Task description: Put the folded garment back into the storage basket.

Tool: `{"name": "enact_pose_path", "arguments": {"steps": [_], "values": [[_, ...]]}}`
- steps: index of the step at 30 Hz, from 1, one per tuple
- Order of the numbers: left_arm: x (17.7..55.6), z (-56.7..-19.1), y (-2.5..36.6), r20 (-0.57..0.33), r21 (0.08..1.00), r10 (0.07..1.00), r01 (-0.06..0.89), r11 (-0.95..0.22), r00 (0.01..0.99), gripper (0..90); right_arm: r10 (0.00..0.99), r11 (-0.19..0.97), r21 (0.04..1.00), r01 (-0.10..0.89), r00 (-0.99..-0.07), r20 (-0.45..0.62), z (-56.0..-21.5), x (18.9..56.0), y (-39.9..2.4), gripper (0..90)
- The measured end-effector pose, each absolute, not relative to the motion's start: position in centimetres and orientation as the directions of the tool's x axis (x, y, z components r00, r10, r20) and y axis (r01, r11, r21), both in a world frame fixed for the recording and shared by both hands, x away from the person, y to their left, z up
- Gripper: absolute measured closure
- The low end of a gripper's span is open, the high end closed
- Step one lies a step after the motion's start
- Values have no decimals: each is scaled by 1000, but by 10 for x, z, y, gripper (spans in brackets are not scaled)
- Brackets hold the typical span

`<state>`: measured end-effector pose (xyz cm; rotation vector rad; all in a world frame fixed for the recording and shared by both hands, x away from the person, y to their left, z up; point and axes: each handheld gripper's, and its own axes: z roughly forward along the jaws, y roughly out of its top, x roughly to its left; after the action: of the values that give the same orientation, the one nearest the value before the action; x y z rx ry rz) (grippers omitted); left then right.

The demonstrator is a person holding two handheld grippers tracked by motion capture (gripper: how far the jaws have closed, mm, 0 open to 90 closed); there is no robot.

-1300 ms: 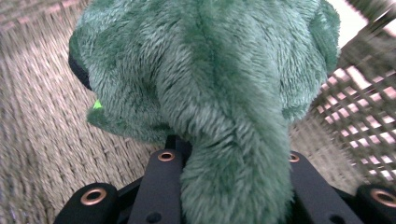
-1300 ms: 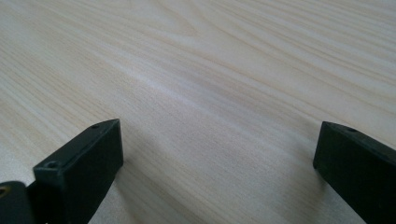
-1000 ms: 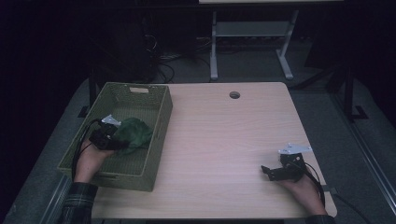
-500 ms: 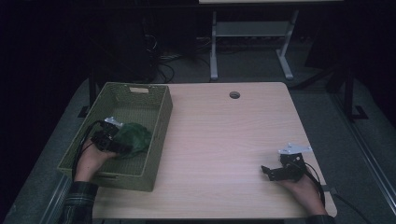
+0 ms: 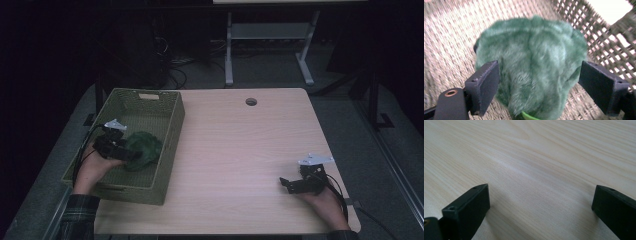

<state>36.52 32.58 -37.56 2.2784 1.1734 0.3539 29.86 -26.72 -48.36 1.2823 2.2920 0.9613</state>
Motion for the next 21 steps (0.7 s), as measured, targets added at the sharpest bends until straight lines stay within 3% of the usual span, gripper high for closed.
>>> {"name": "enact_pose_path", "arguments": {"steps": [12,21], "values": [[362,-336,291,-20,677,781,584,-449,624,158,846,361,702,613,-532,30,-484,299,-267,11],[360,-330,252,-30,706,742,540,-459,669,159,845,363,702,612,-534,29,-484,298,-267,11]]}}
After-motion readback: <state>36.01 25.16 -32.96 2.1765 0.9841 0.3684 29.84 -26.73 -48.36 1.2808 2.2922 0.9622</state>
